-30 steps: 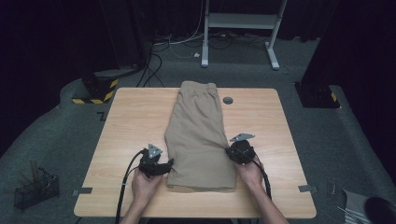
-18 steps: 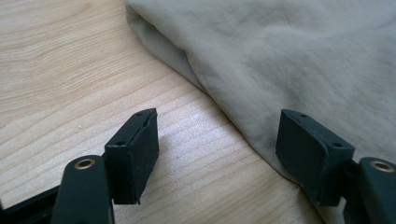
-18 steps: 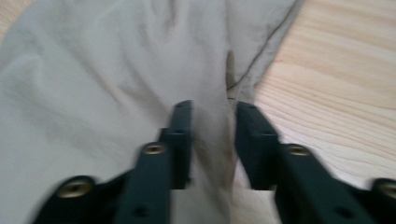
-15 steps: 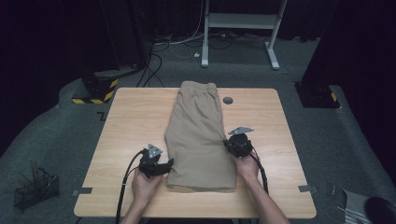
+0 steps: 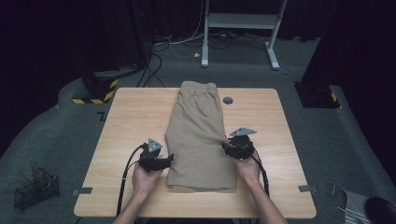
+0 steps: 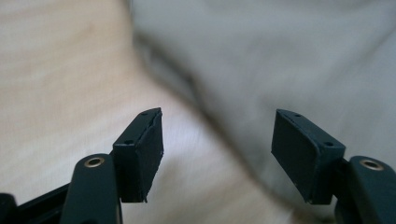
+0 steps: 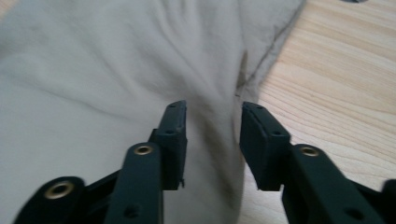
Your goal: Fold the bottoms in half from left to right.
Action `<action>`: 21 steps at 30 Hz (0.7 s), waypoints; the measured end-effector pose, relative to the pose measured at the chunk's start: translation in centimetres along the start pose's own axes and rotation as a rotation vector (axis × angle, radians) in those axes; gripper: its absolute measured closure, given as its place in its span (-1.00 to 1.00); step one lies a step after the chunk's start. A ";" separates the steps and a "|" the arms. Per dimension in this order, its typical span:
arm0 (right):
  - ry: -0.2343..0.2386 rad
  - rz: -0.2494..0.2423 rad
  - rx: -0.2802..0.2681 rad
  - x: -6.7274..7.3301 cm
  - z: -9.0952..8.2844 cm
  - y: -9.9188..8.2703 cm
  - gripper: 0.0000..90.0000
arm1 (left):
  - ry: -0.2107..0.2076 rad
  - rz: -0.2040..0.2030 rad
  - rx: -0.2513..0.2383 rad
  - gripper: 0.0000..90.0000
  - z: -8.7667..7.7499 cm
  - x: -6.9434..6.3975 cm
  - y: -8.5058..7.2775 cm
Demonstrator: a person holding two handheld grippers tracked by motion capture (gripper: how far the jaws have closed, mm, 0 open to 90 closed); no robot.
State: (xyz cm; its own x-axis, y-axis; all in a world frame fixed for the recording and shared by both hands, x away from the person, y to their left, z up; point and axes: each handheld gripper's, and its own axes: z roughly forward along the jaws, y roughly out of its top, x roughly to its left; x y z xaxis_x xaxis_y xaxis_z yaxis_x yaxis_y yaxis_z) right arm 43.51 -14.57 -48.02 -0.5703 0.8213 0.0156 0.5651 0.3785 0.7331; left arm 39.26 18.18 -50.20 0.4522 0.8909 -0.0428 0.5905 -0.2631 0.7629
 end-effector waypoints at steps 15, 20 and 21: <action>0.023 -0.056 0.092 0.7 1.1 -3.1 0.97 | -0.002 0.085 0.115 -0.19 2.9 -1.9 0.6; 0.061 -0.105 0.100 2.2 -0.5 -4.8 0.97 | -0.015 0.090 0.092 -0.19 0.5 -2.8 -1.8; 0.074 -0.118 0.097 2.5 -0.9 -5.1 0.96 | -0.017 0.093 0.094 -0.18 0.1 -3.0 -2.2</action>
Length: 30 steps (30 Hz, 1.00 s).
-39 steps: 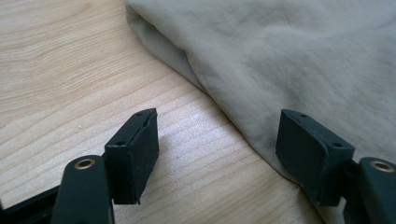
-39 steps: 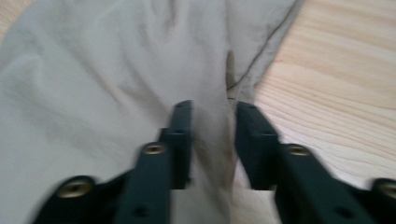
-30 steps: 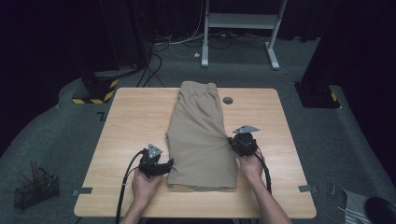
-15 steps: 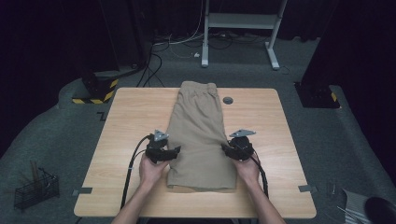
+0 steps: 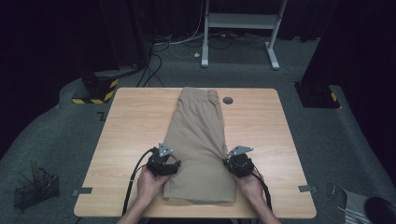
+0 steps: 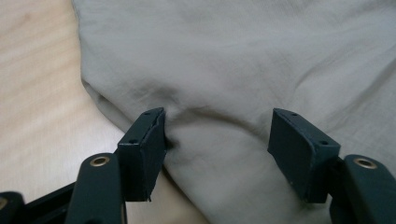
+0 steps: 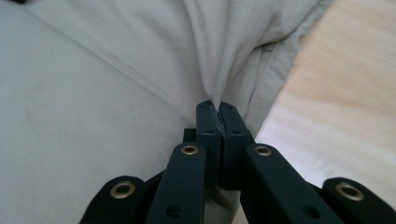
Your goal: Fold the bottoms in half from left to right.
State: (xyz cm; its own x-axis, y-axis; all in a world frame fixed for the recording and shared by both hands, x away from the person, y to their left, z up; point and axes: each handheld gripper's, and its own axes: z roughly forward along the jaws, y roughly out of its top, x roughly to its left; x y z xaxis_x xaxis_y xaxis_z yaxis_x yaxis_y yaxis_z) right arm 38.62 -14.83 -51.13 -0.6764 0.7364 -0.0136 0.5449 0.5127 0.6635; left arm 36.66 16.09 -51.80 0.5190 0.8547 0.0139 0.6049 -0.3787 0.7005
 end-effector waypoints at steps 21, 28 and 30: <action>-0.014 0.231 -0.100 -3.9 2.3 4.7 0.39 | 0.029 -0.078 -0.058 -0.25 1.2 2.9 0.3; -0.054 0.187 -0.016 -3.6 4.7 5.3 0.93 | 0.033 -0.073 -0.085 -0.25 1.2 2.9 -0.1; -0.085 0.146 -0.011 -3.6 4.2 5.6 0.97 | 0.033 -0.074 -0.084 -0.25 1.2 2.9 -0.1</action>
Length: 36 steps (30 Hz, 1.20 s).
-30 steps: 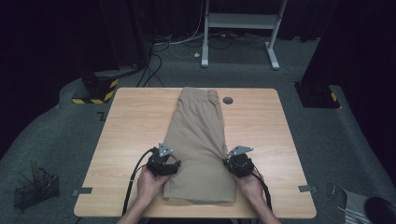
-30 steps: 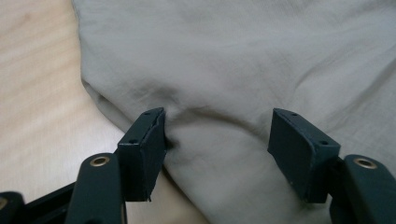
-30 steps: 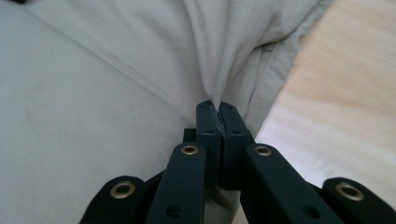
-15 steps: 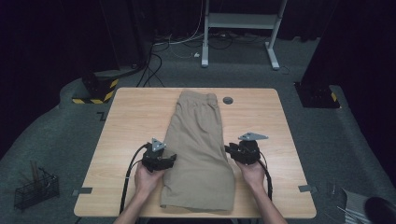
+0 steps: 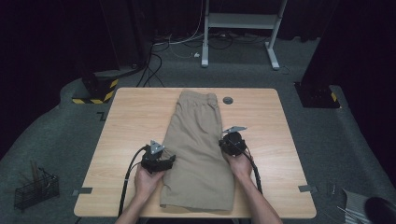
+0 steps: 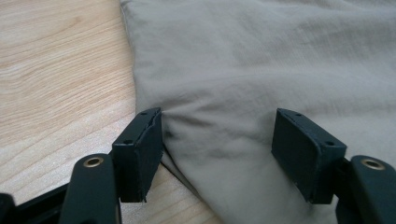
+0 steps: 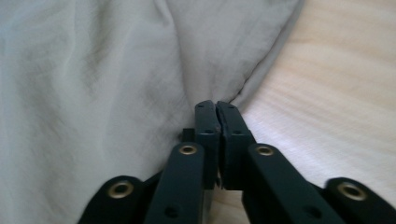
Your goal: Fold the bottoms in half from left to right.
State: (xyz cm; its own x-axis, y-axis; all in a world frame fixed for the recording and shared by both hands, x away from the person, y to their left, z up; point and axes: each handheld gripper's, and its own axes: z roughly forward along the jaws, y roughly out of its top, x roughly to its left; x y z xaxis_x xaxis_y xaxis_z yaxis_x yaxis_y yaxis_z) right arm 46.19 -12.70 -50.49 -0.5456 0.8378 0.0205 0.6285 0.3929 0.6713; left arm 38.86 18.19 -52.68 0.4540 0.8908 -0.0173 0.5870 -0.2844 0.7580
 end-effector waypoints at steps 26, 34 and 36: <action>-0.001 -0.062 -0.042 2.3 -0.8 -2.8 0.18 | -0.058 0.045 0.007 -0.27 1.3 -1.1 2.7; 0.001 -0.082 -0.100 2.0 -1.2 -4.1 0.16 | -0.046 0.069 0.002 -0.26 2.1 -1.4 1.8; 0.000 -0.073 -0.100 2.0 -1.2 -4.2 0.16 | -0.049 0.072 0.003 -0.26 2.0 -1.4 1.7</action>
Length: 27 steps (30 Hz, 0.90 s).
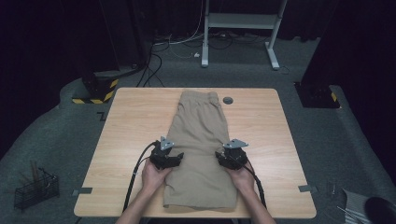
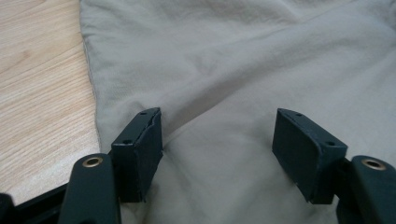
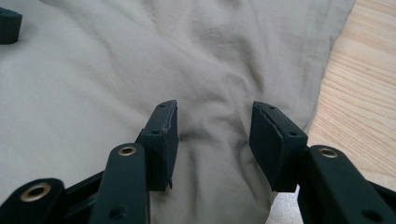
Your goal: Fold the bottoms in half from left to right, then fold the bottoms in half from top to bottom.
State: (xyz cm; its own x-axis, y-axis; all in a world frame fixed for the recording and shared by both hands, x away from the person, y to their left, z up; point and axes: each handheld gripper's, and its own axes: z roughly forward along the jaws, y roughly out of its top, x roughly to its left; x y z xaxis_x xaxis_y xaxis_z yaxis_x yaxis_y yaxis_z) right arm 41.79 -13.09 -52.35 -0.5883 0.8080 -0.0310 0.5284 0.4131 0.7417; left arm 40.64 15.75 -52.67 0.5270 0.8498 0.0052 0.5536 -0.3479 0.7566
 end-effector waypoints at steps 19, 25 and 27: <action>-0.011 0.020 0.000 1.1 -1.2 -1.1 0.15 | 0.011 -0.008 -0.003 -0.26 -1.3 -1.5 -1.2; -0.012 0.021 -0.001 1.3 -1.5 -1.3 0.15 | 0.008 -0.006 -0.001 -0.26 -1.5 -1.6 -1.3; -0.015 0.024 0.001 1.4 -1.5 -1.3 0.15 | 0.009 -0.004 -0.001 -0.26 -1.5 -1.6 -1.3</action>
State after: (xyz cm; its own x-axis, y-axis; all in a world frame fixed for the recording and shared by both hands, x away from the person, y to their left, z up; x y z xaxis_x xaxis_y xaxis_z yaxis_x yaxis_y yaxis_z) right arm 39.34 -13.18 -52.37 -0.5659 0.8242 -0.0235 0.5428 0.3939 0.7417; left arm 38.15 15.43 -52.67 0.5195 0.8544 0.0081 0.5549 -0.3445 0.7573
